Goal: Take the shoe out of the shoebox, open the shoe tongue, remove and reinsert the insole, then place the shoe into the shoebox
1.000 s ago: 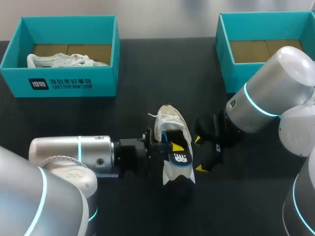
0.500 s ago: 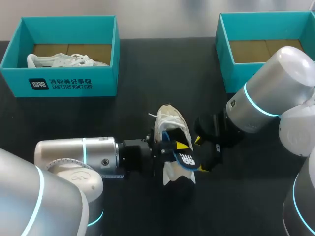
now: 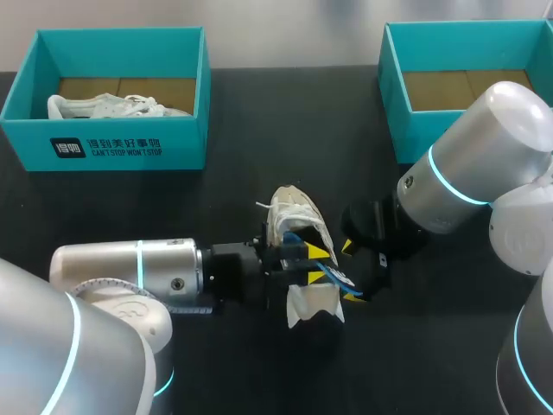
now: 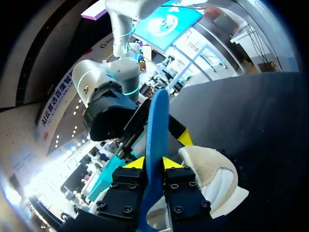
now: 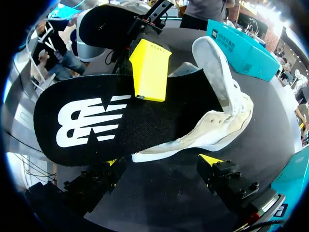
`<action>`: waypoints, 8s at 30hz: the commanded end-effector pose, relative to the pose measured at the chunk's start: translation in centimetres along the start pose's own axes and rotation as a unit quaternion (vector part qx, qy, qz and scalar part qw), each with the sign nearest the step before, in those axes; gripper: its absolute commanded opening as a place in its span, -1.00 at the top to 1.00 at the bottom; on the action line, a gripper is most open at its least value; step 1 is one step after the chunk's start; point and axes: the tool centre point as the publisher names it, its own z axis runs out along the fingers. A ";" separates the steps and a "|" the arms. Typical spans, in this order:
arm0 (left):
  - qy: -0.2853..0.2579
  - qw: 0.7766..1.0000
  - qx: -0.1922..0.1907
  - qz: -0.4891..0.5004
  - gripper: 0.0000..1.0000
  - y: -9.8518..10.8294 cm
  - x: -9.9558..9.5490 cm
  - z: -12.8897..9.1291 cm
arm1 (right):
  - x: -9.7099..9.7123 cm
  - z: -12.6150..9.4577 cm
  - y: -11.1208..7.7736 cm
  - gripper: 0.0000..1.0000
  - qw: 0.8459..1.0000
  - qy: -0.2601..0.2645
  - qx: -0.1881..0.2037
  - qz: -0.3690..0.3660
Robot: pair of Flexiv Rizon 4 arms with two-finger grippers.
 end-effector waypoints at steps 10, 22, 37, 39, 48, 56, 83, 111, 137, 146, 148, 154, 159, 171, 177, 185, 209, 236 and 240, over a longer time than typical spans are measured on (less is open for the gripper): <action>0.002 0.999 0.025 -0.040 1.00 -0.5 -1.1 -0.7 | 0.1 0.0 0.0 -1.00 1.000 -0.001 0.001 0.000; 0.039 0.998 0.022 -0.042 0.96 0.1 -0.5 -0.3 | 0.1 0.0 0.0 -1.00 1.000 -0.001 0.001 0.000; 0.059 0.998 0.003 -0.025 0.25 1.4 0.5 -0.4 | 0.1 0.0 0.0 -1.00 1.000 -0.001 0.001 0.000; 0.059 0.998 0.003 -0.020 0.07 1.2 0.4 -0.7 | 0.1 0.0 0.0 -1.00 1.000 -0.001 0.001 0.000; 0.064 0.998 -0.005 -0.005 -0.11 1.1 -0.5 -1.6 | 0.1 0.0 0.0 -1.00 1.000 -0.001 0.001 0.000; 0.075 0.997 -0.016 -0.003 -0.15 1.8 -1.5 -1.4 | 0.1 0.0 0.0 -1.00 1.000 -0.001 0.001 0.000; 0.241 0.965 -0.092 0.042 0.16 2.7 -1.1 0.1 | 0.1 0.0 0.0 -1.00 1.000 -0.001 0.001 0.000; 0.079 0.993 -0.003 -0.089 1.00 2.6 1.6 -1.1 | 0.1 0.0 0.0 -1.00 1.000 -0.001 0.001 0.000; 0.016 0.997 -0.057 -0.050 1.00 4.9 0.7 -0.2 | 0.1 0.0 0.0 -1.00 1.000 -0.001 0.001 0.000; 0.030 0.998 -0.041 -0.040 0.21 3.1 0.4 -0.7 | 0.1 0.0 0.0 -1.00 1.000 -0.001 0.001 0.000; 0.036 0.998 -0.038 -0.036 0.22 2.8 0.1 -0.7 | 0.1 0.0 0.0 -1.00 1.000 -0.001 0.001 0.000; 0.079 0.996 -0.042 -0.013 0.26 2.1 -0.9 -0.4 | 0.1 0.0 0.0 -1.00 1.000 -0.001 0.001 0.000; 0.120 0.992 -0.048 0.010 0.32 1.6 -1.7 0.1 | 0.1 0.0 0.0 -1.00 1.000 -0.001 0.001 0.000; 0.220 0.973 -0.065 0.019 0.25 0.9 -0.9 0.9 | 0.1 0.0 0.0 -1.00 1.000 -0.001 0.001 0.000; 0.253 0.964 -0.081 0.027 0.25 1.2 -0.2 0.9 | 0.1 0.0 0.0 -1.00 1.000 -0.001 0.001 0.000; 0.275 0.954 -0.106 0.050 0.29 1.7 0.3 1.0 | 0.1 0.0 0.0 -1.00 1.000 -0.001 0.001 0.000; 0.158 0.983 -0.089 -0.009 1.00 2.8 1.6 0.0 | 0.1 0.0 0.0 -1.00 1.000 -0.001 0.001 0.000; -0.031 0.996 0.001 -0.087 1.00 1.8 0.3 0.6 | 0.1 0.0 0.0 -1.00 1.000 -0.001 0.001 0.000; -0.032 0.993 0.020 -0.107 1.00 1.3 0.5 1.0 | 0.1 0.0 0.0 -1.00 1.000 -0.001 0.001 0.000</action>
